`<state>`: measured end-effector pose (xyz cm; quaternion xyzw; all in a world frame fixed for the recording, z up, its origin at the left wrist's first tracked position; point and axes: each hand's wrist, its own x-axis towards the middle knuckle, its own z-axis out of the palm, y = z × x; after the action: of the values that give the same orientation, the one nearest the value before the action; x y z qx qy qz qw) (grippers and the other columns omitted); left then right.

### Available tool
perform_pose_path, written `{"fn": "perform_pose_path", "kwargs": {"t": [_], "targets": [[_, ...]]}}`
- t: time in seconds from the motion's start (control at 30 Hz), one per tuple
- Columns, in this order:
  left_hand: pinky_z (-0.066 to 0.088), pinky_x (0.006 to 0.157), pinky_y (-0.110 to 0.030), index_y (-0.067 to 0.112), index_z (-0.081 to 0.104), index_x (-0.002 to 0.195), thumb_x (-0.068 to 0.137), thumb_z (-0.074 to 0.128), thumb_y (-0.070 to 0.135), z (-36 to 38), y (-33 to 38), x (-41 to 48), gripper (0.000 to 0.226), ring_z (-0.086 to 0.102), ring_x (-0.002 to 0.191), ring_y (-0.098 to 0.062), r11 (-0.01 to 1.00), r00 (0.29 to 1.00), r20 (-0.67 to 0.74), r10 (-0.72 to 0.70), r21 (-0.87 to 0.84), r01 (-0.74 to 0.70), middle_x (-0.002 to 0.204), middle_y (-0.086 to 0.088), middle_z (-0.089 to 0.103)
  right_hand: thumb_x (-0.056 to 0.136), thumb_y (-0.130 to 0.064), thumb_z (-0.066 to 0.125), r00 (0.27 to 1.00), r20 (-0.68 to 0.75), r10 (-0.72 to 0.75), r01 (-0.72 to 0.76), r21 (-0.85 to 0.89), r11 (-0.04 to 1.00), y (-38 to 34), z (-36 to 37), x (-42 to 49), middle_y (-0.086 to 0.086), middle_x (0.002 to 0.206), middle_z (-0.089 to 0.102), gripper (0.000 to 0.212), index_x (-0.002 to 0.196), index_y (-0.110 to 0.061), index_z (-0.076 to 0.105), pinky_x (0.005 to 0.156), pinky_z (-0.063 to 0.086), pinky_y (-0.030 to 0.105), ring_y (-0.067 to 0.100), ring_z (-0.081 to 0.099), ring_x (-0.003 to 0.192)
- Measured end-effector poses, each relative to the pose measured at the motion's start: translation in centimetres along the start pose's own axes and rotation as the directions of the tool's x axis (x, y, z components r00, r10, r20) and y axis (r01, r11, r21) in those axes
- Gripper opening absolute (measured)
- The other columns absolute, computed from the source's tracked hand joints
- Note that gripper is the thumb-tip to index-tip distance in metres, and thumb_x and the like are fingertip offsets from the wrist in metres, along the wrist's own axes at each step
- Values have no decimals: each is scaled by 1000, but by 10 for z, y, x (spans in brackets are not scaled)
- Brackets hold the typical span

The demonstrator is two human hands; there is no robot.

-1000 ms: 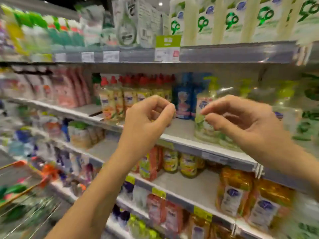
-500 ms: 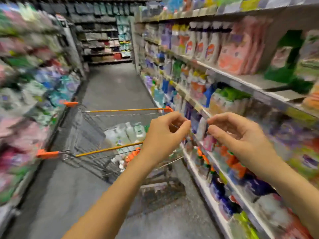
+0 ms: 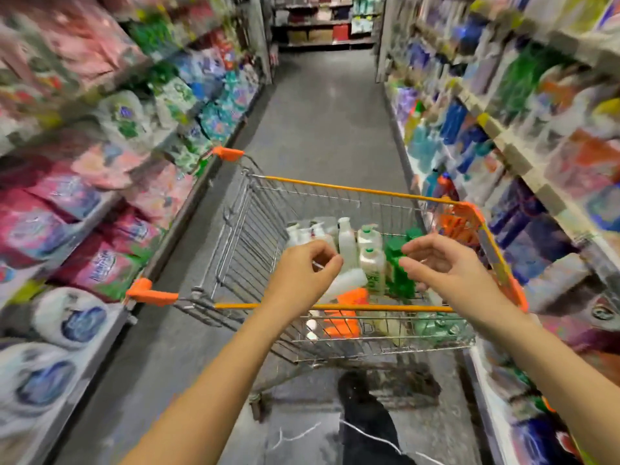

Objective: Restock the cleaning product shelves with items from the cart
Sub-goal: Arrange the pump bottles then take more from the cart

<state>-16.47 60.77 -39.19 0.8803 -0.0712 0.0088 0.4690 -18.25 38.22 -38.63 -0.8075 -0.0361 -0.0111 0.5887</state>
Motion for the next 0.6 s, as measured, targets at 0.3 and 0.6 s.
{"fn": "perform_pose_path", "kwargs": {"t": [0.3, 0.6], "targets": [[51, 90, -40, 27, 53, 122, 84, 69, 36, 73, -123, 151, 43, 59, 105, -15, 959, 963, 176, -204, 234, 161, 121, 6, 59, 73, -9, 81, 942, 93, 322, -288, -269, 919, 162, 28, 193, 7, 114, 49, 71, 130, -5, 39, 63, 39, 9, 9, 50, 80], [43, 101, -45, 22, 39, 139, 86, 63, 45, 130, -202, 202, 63, 47, 128, -24, 824, 766, 440, -469, 531, 199, 142, -5, 46, 54, -10, 93, 860, 59, 507, -403, -531, 745, 298, 54, 265, 19, 131, 47, 96, 135, -2, 43, 104, 38, 44, 37, 45, 125]]}}
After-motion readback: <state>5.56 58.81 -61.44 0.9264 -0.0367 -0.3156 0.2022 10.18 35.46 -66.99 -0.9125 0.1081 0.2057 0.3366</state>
